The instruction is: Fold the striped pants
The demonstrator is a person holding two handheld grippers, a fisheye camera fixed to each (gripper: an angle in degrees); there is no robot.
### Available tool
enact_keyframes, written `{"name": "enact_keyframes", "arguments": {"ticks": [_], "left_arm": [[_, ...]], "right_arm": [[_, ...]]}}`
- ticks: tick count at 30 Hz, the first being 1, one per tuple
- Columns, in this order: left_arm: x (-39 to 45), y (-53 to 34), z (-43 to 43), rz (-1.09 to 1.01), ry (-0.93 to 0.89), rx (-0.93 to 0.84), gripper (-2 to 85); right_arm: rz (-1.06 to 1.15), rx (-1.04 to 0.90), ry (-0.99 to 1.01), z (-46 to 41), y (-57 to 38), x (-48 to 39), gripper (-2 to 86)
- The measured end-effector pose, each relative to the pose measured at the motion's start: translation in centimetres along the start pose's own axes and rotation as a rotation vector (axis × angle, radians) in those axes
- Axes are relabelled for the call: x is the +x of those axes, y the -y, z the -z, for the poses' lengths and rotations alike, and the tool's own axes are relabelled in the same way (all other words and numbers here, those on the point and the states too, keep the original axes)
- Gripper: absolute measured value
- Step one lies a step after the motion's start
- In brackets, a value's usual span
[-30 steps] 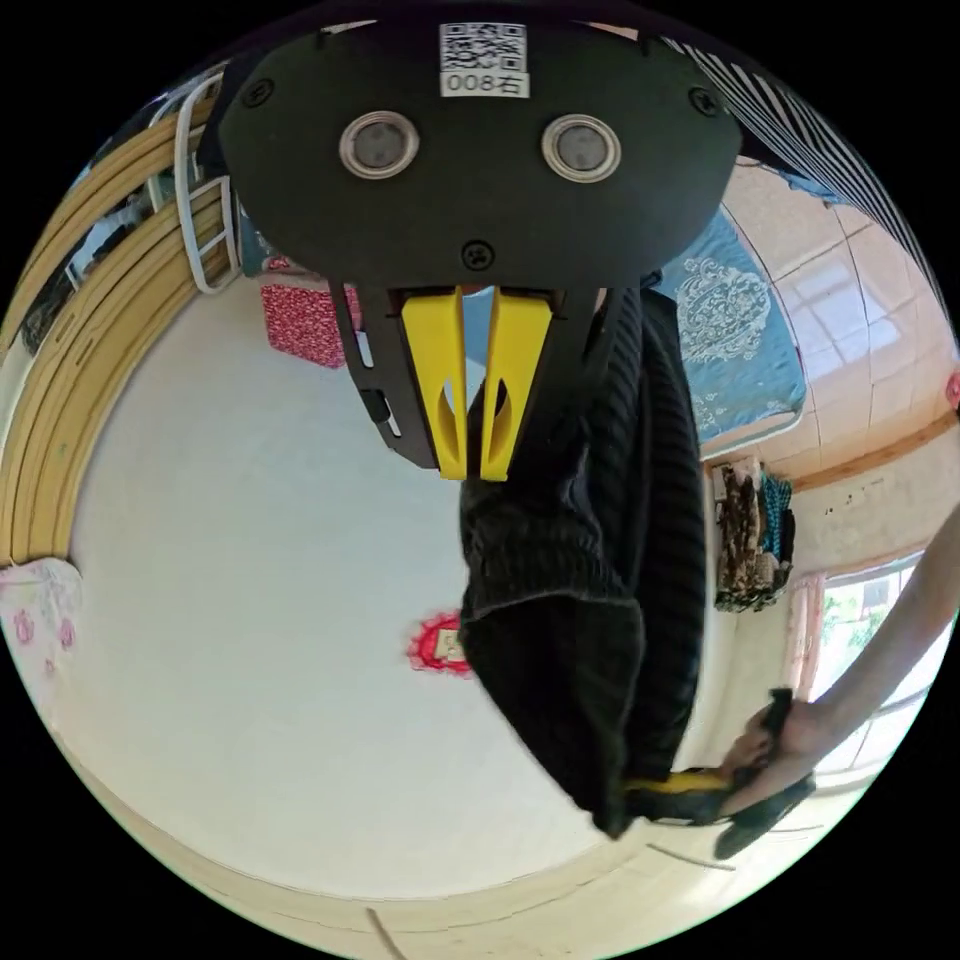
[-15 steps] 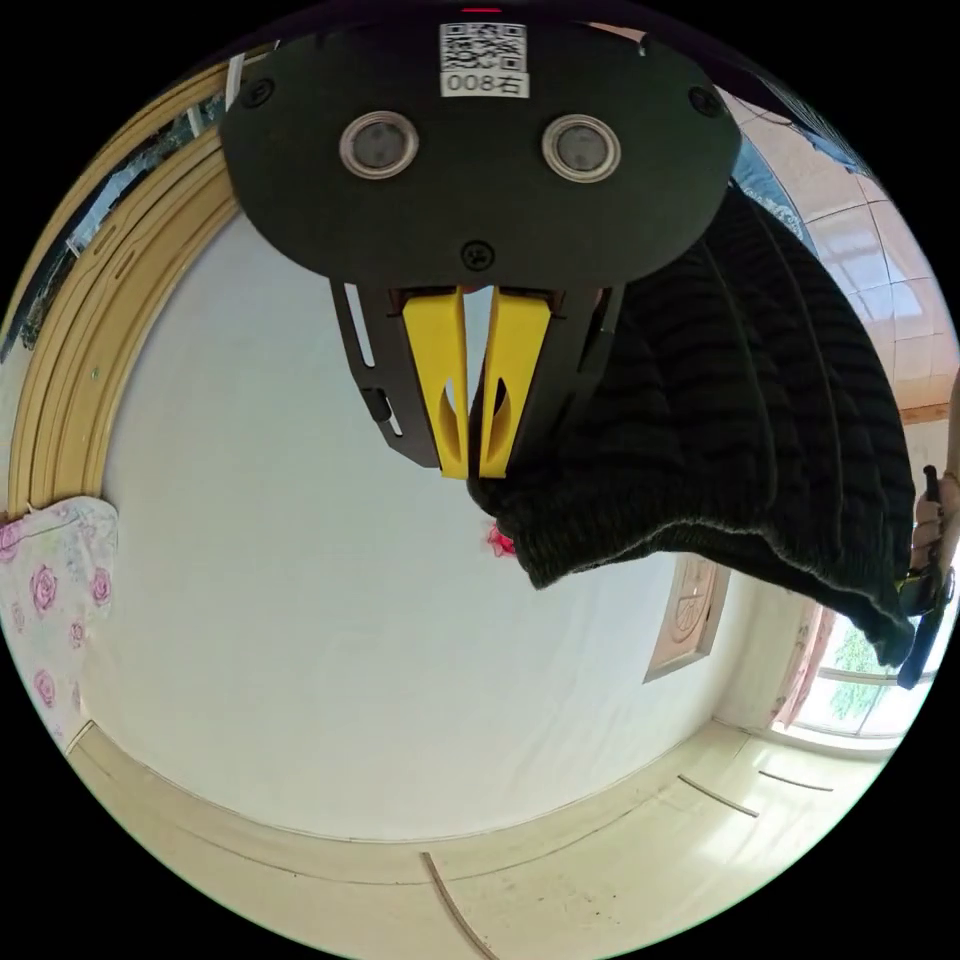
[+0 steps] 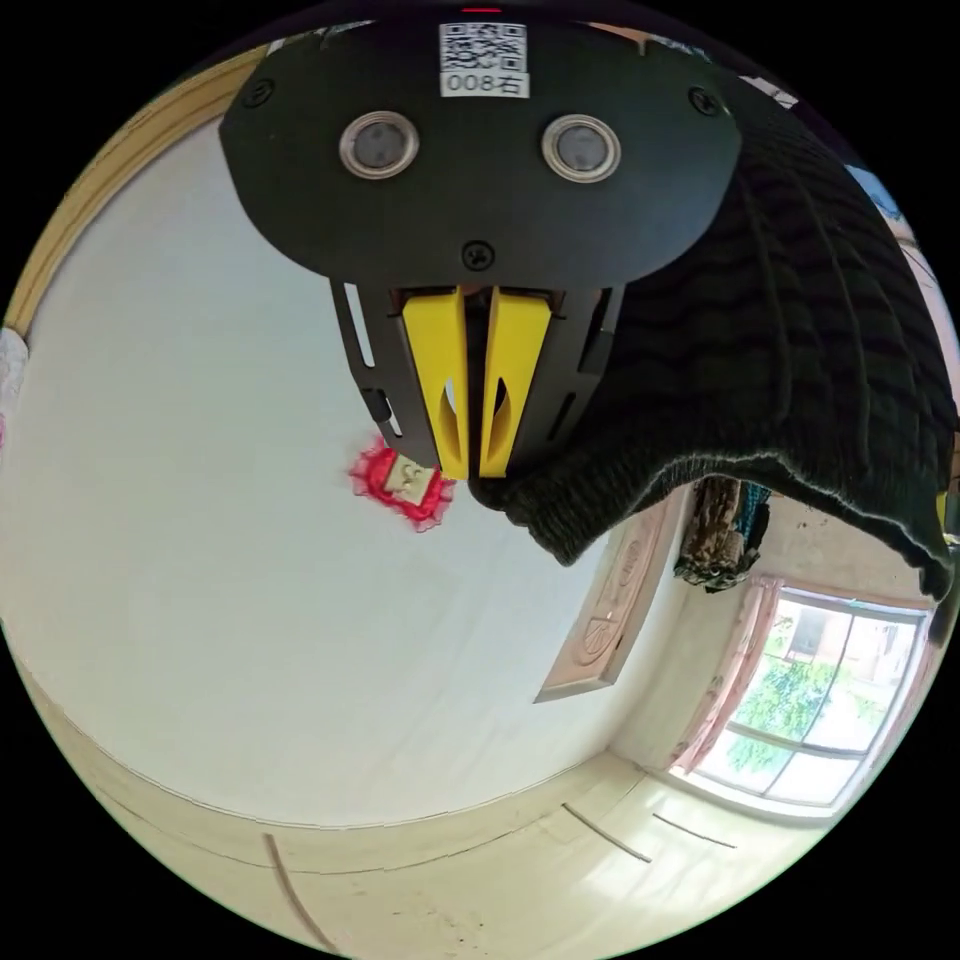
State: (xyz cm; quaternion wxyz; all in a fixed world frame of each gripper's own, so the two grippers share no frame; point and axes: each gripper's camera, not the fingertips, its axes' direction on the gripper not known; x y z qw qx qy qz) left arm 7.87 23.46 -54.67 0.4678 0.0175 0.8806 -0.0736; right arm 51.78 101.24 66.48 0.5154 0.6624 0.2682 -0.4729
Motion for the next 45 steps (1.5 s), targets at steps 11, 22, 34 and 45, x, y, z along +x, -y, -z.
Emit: {"name": "enact_keyframes", "arguments": {"ticks": [11, 22, 34, 45], "left_arm": [[-42.4, 1.1, 9.1, 0.650, 0.336, -0.033, 1.7], [-65.4, -9.3, 16.2, 1.519, 0.414, -0.160, 0.2], [-78.9, 3.9, 1.6, 1.347, 0.005, -0.921, 0.5], [-86.3, 17.5, -11.6, 0.981, -0.169, -1.372, 2.2]], "right_arm": [[0.290, -0.503, 0.464, -38.6, 9.3, -18.6, 1.1], [0.168, -1.082, 0.784, -55.4, -2.9, -14.0, 0.2], [-0.451, -1.454, 0.748, -48.7, -17.8, 11.0, 2.1], [-0.949, -1.687, 0.537, -41.3, -30.1, 28.3, 6.2]]}}
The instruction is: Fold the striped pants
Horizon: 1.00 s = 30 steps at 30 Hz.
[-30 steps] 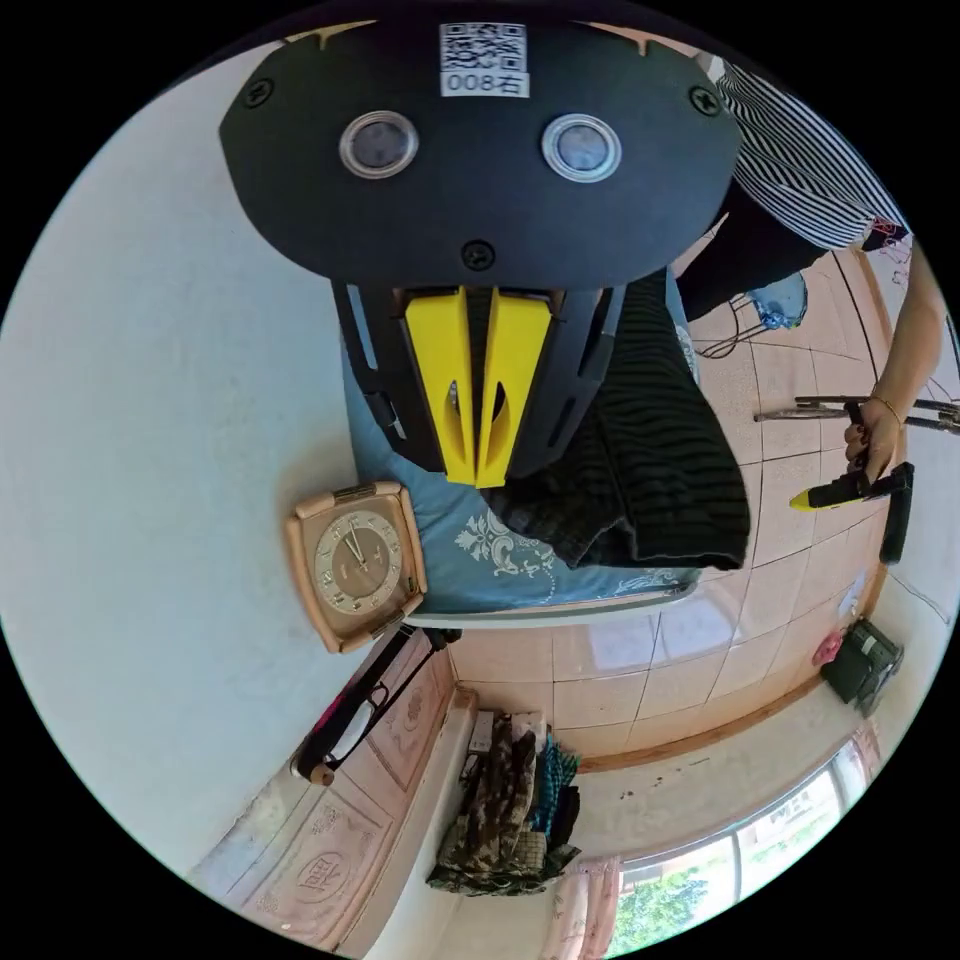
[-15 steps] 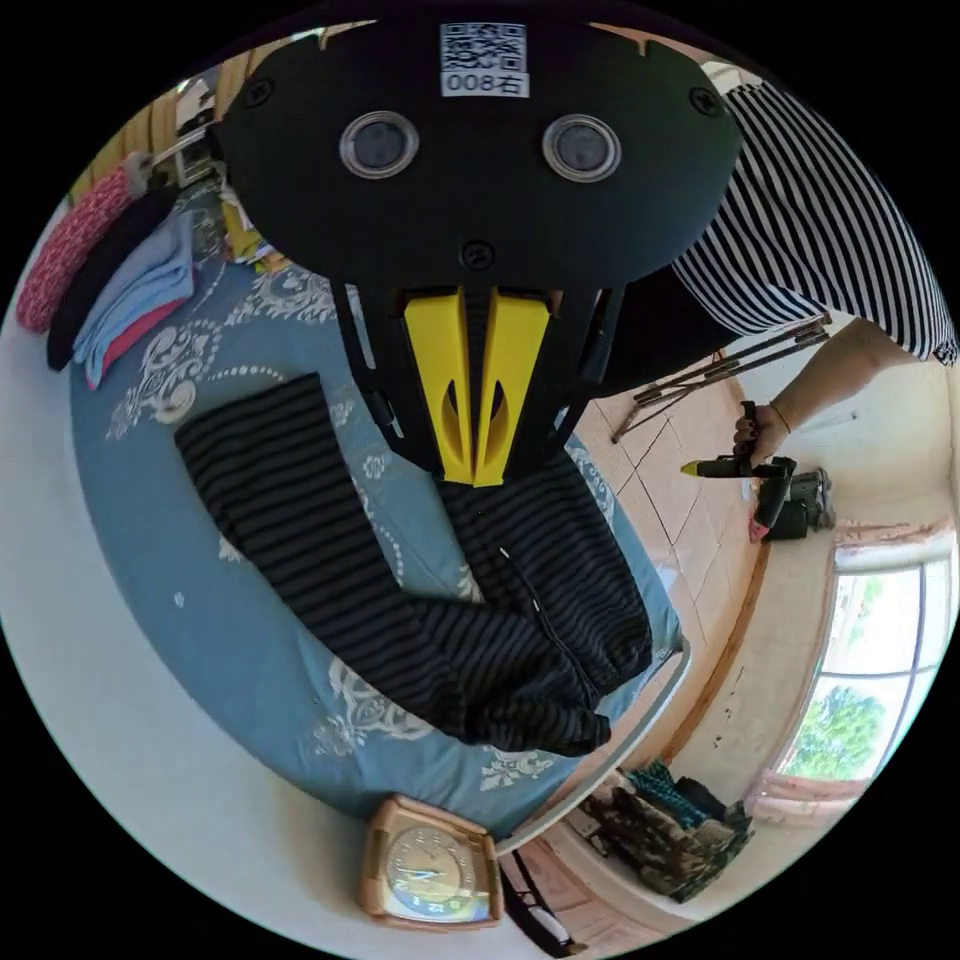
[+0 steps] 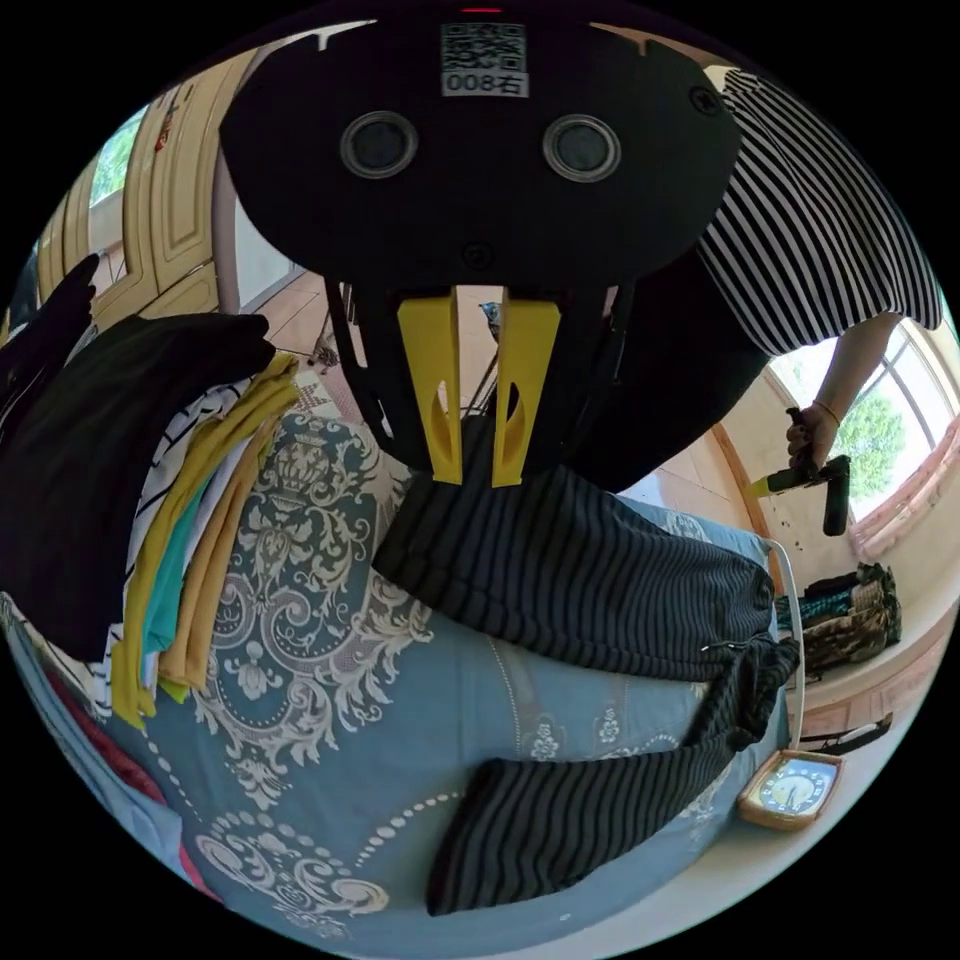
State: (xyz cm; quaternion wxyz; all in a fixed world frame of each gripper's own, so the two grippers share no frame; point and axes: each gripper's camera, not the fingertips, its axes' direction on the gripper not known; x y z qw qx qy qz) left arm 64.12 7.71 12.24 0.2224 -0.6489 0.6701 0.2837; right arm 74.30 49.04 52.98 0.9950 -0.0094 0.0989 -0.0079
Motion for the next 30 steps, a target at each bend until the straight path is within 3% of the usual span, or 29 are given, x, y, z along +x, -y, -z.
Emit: {"name": "enact_keyframes", "arguments": {"ticks": [10, 18, 26, 30], "left_arm": [[7.8, 12.5, 2.3, -0.200, 0.273, -0.201, 6.8], [15.4, 23.5, -1.0, -0.540, 0.511, -0.294, 7.7], [19.7, 28.1, -3.2, -0.721, 0.748, -0.310, 5.4], [21.9, 28.5, -0.8, -0.750, 0.726, -0.198, 4.7]], "right_arm": [[-0.124, 0.053, 0.121, 4.9, 5.1, 9.7, 8.2], [-0.191, 0.101, 0.288, 6.7, 7.3, 14.6, 4.8], [-0.087, 0.306, 0.286, 16.3, 4.1, 15.5, 1.0], [-0.040, 0.423, 0.270, 23.0, 2.4, 15.4, 0.9]]}}
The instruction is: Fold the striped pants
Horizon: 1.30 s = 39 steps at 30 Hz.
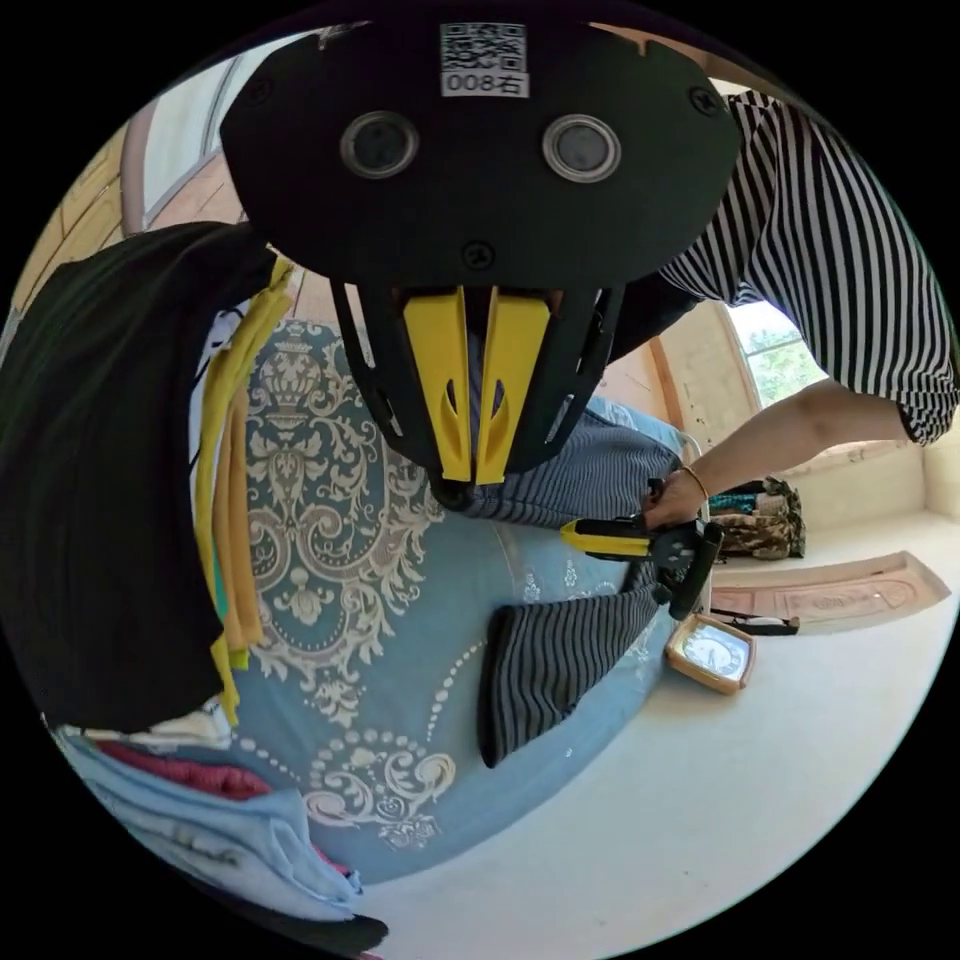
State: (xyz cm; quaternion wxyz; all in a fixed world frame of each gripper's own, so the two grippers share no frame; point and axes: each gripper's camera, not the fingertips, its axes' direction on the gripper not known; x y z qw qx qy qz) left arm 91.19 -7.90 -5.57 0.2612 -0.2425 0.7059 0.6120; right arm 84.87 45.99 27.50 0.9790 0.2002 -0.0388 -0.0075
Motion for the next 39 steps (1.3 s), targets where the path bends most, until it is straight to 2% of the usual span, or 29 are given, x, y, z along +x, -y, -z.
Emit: {"name": "enact_keyframes", "arguments": {"ticks": [3, 6, 10, 17, 21, 24, 28, 32, 35, 37, 39], "left_arm": [[-0.5, 0.7, 2.3, 0.003, -0.049, 0.102, 5.8], [-0.7, 2.5, 2.4, -0.022, -0.073, 0.088, 7.7], [1.2, 4.8, 2.5, -0.131, -0.099, 0.082, 9.4], [7.5, 10.7, 1.3, -0.435, 0.007, 0.013, 10.8], [9.5, 12.2, 1.3, -0.562, 0.140, -0.037, 7.8], [9.7, 12.3, 2.0, -0.605, 0.088, -0.063, 3.8], [10.0, 12.7, 4.4, -0.562, 0.021, -0.025, 2.4], [11.0, 12.8, 9.1, -0.571, -0.006, 0.073, 2.0], [11.1, 14.4, 9.9, -0.533, -0.029, 0.086, 2.3], [10.8, 15.5, 8.9, -0.491, -0.028, 0.051, 2.7], [9.7, 15.7, 9.5, -0.343, -0.016, 0.065, 3.3]], "right_arm": [[0.035, -0.044, -0.120, 0.1, 1.8, 0.0, 1.3], [-0.049, -0.163, -0.182, -1.9, 2.2, 2.1, 2.2], [-0.137, -0.167, -0.163, -1.5, -1.2, 3.2, 6.1], [-0.358, -0.201, -0.065, -2.5, -9.2, 5.7, 9.6], [-0.468, -0.163, 0.089, -3.9, -11.1, 7.2, 9.2], [-0.458, -0.135, 0.158, -2.7, -12.3, 7.2, 5.4], [-0.407, -0.135, 0.177, 0.6, -13.3, 5.8, 3.9], [-0.297, -0.103, 0.053, 6.2, -14.4, 3.1, 3.7], [-0.335, -0.076, 0.068, 7.1, -15.1, 4.0, 4.4], [-0.369, -0.135, 0.081, 5.8, -15.4, 4.8, 5.1], [-0.397, -0.143, 0.081, 6.3, -16.3, 4.6, 6.4]]}}
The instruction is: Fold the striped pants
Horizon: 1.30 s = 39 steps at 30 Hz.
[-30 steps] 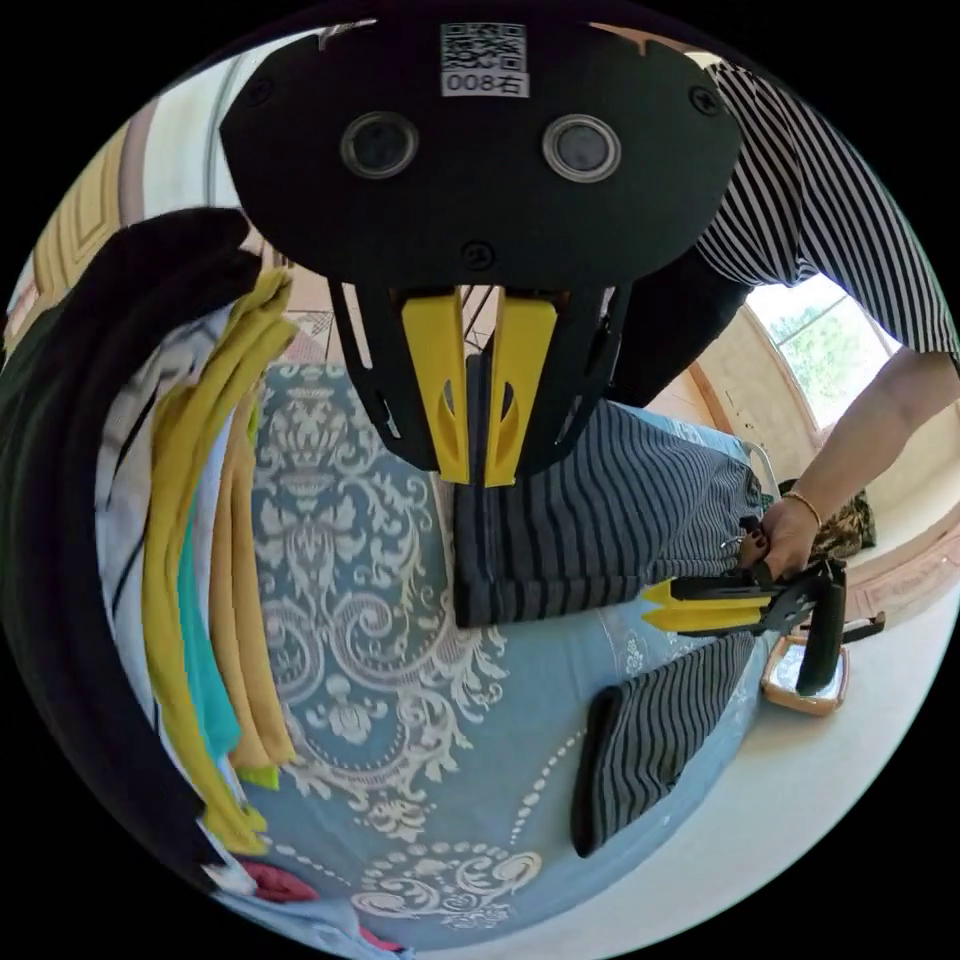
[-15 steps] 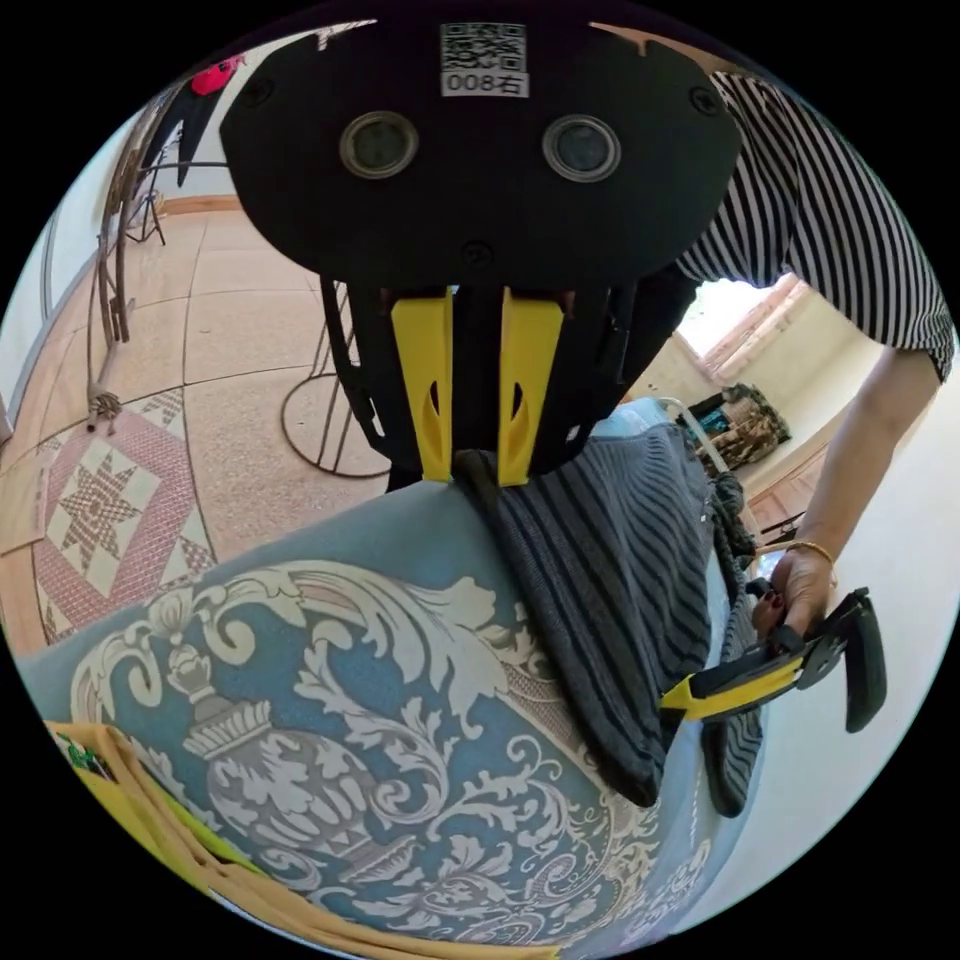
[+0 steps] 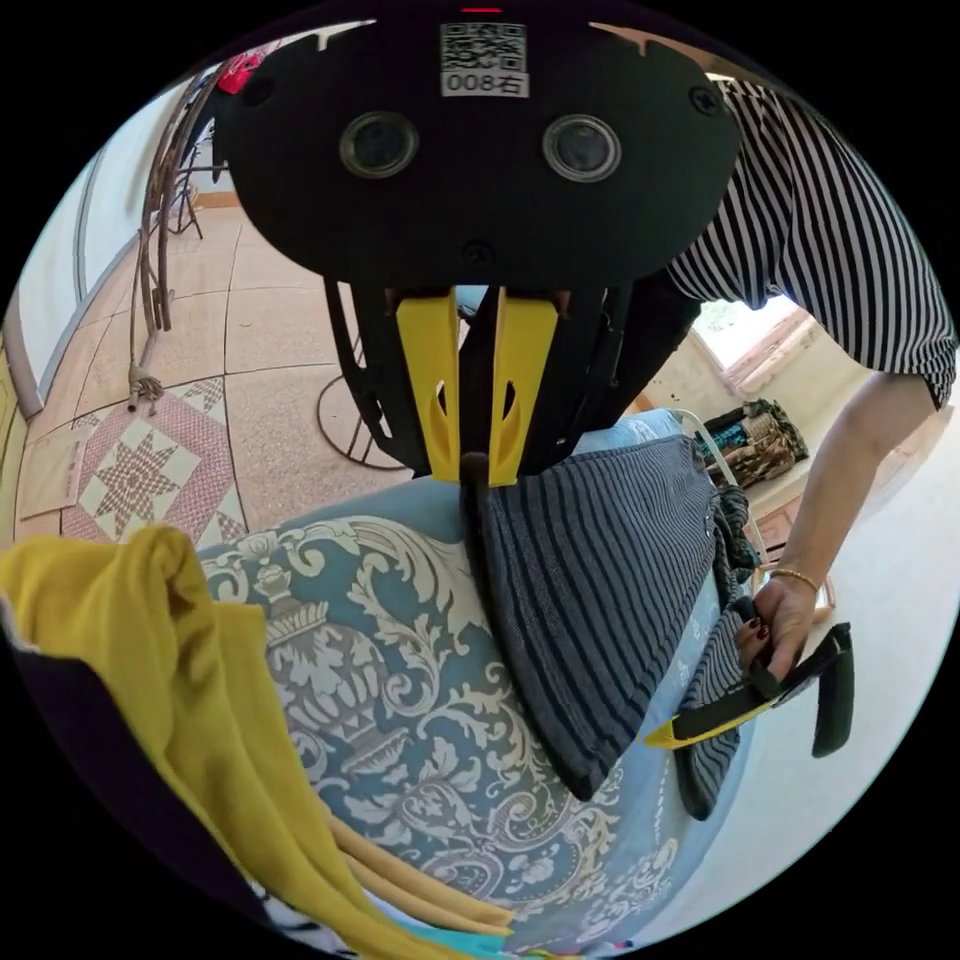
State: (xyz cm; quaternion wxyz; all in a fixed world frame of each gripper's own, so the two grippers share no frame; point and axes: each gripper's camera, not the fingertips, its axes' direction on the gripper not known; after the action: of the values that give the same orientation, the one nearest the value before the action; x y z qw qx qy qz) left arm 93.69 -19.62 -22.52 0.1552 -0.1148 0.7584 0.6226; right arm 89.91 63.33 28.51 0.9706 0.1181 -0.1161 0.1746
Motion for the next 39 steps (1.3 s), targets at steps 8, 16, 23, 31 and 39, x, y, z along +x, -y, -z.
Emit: {"name": "enact_keyframes", "arguments": {"ticks": [8, 16, 23, 31, 39], "left_arm": [[-3.7, -9.6, 8.5, 0.290, 0.044, 0.213, 7.8], [-9.6, -22.6, 9.6, 1.076, -0.429, 0.635, 10.1], [-9.9, -25.4, 9.1, 1.276, -0.587, 0.849, 2.3], [-5.3, -24.3, 16.9, 1.058, -0.624, 1.094, 0.7], [-3.7, -21.3, 28.9, 0.761, -0.319, 1.302, 7.7]], "right_arm": [[0.291, 0.188, -0.077, 6.1, -0.4, -8.8, 9.0], [0.442, 0.190, 0.099, 4.9, 7.4, -17.6, 9.6], [0.354, 0.101, 0.057, 3.8, 6.0, -19.6, 4.8], [0.457, 0.187, 0.566, 11.7, 1.4, -23.4, 2.7], [0.663, 0.290, 0.532, 19.8, 7.1, -40.0, 4.1]]}}
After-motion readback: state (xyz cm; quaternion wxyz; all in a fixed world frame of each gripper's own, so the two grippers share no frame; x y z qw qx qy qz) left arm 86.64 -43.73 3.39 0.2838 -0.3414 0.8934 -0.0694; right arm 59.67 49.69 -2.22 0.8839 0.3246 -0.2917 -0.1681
